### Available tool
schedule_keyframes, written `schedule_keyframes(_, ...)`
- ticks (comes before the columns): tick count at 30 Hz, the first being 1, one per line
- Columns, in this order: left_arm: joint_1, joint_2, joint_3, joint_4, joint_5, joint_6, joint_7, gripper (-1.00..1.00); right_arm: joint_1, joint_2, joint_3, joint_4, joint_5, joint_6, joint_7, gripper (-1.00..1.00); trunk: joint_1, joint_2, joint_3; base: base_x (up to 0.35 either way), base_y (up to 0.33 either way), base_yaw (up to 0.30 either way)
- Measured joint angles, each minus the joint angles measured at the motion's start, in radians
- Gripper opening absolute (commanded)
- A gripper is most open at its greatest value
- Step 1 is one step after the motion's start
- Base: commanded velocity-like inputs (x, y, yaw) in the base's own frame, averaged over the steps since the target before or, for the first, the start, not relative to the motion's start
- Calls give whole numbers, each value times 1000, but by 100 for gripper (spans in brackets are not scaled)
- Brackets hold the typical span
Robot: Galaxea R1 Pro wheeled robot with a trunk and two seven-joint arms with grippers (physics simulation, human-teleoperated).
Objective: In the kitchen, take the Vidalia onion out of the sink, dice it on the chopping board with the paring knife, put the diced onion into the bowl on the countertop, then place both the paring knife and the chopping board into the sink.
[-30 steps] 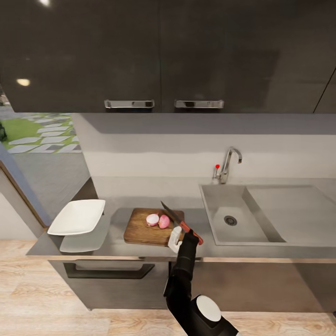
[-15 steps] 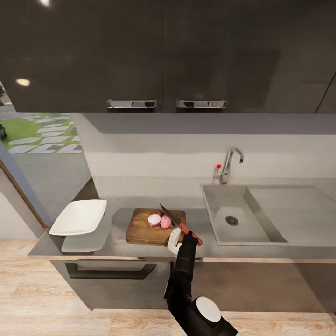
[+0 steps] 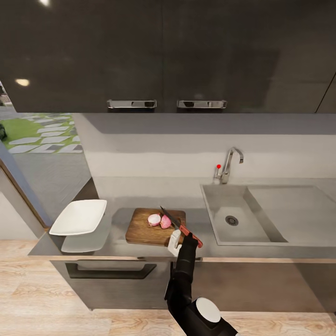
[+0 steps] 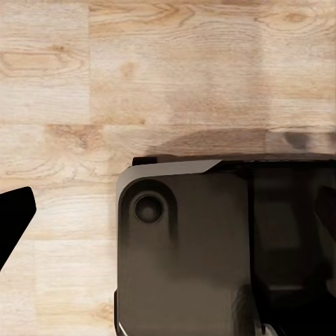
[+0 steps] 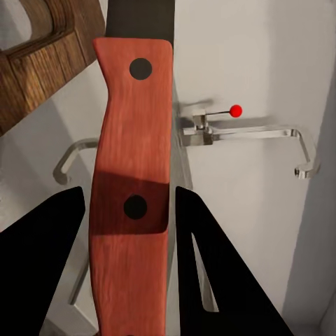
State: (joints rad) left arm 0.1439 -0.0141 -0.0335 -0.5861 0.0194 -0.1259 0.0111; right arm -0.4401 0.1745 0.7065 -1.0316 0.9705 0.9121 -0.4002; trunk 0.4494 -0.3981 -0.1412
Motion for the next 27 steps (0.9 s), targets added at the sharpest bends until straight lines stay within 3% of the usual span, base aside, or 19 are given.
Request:
schedule_keyframes(14, 0, 0, 0, 0, 0, 0, 0, 100, 0, 0, 0, 1, 0, 0, -2, -100, 0, 0, -2, 0, 0, 0)
schedule_keyframes(27, 0, 0, 0, 1, 0, 0, 0, 100, 0, 0, -1, 1, 0, 1, -1, -100, 0, 0, -21, 0, 54, 0)
